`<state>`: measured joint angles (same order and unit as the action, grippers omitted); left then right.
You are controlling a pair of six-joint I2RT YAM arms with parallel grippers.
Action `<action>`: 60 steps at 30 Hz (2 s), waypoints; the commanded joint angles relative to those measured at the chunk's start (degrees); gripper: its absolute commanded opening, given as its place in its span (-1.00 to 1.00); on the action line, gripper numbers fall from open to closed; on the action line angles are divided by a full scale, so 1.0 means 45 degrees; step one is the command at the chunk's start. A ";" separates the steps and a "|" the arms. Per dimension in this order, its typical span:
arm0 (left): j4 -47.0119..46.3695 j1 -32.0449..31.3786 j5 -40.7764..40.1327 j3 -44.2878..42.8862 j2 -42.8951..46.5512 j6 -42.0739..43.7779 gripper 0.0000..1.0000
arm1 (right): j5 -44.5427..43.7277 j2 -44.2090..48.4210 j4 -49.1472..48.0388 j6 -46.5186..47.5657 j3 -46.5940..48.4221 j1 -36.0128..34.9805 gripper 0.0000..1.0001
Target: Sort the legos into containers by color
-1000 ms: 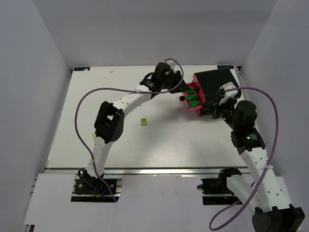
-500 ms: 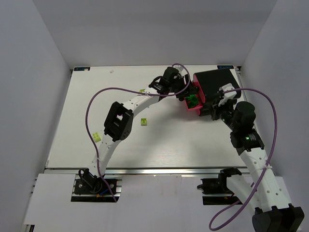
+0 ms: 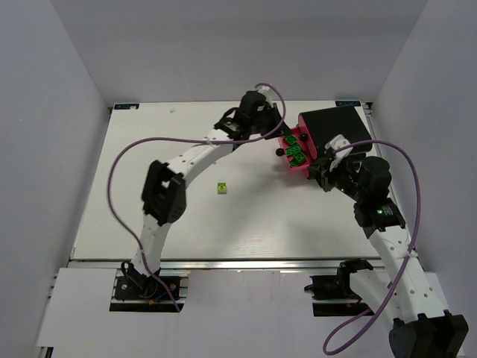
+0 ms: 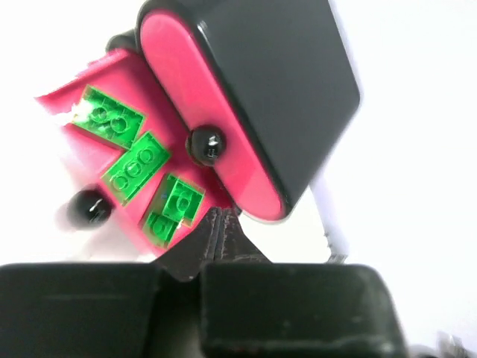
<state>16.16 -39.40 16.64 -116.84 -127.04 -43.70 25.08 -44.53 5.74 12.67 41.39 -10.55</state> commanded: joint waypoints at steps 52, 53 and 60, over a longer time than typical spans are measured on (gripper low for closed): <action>0.1897 0.0298 -1.0105 1.5261 1.6415 0.6723 0.85 | -1.1459 -1.2175 0.1630 0.4374 0.9317 -0.5274 -0.60; 0.1916 0.0298 -1.0144 1.5260 1.6396 0.6704 0.85 | -0.9751 -1.2097 0.2563 0.3909 0.9725 -0.5216 -0.54; 0.1916 0.0298 -1.0280 1.5299 1.6474 0.6723 0.85 | -0.6749 -1.2990 0.4133 0.3651 0.9962 -0.5235 -0.74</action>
<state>24.47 -38.20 -28.23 -47.20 -54.46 -13.96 -14.13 -100.73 19.40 30.96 84.38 -33.89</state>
